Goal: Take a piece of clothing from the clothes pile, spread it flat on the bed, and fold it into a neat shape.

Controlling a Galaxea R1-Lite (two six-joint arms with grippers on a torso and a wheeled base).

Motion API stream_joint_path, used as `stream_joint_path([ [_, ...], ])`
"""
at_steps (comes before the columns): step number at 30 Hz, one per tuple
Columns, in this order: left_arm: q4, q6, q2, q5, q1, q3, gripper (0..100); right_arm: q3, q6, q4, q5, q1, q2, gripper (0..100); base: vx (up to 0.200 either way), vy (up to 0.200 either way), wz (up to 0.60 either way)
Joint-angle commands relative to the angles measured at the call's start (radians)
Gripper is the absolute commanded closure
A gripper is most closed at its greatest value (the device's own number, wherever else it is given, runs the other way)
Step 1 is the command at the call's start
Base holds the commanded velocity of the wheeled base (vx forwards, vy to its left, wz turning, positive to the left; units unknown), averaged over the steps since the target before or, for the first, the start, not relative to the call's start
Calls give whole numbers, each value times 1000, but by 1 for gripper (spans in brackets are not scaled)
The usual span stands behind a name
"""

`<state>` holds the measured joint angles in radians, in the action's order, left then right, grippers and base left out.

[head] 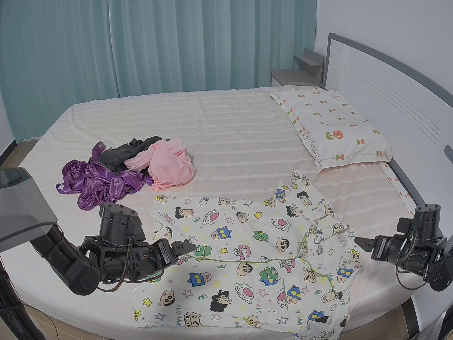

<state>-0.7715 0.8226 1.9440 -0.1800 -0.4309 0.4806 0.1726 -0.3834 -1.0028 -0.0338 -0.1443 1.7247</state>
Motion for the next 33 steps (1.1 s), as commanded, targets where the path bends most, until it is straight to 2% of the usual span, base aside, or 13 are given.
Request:
stream_joint_path([
  [1, -37, 1, 3, -1, -2, -25, 0, 206, -84, -2, 2, -9, 161, 0, 0, 0, 0],
  [4, -89, 3, 4, -1, 0, -45, 0, 312, -94, -2, 23, 9, 268, 0, 0, 0, 0],
  [7, -123, 12, 4, -3, 3, -59, 0, 440, -94, 1, 86, 23, 374, 0, 0, 0, 0],
  [11, -124, 78, 4, -4, 12, -66, 0, 567, -91, 9, 135, 17, 492, 0, 0, 0, 0],
  [18, -170, 113, 10, -7, 50, -100, 0, 812, -75, 87, 138, 18, 667, 0, 0, 0, 0],
  [23, -216, 112, 53, -9, 55, -106, 0, 975, -18, 182, 138, 23, 748, 0, 0, 0, 0],
  [28, -256, 112, 76, -9, 55, -114, 0, 1075, -11, 276, 138, 12, 791, 0, 0, 0, 0],
  [33, -262, 112, 76, -9, 55, -120, 0, 1121, -6, 289, 137, 12, 826, 0, 0, 0, 0],
])
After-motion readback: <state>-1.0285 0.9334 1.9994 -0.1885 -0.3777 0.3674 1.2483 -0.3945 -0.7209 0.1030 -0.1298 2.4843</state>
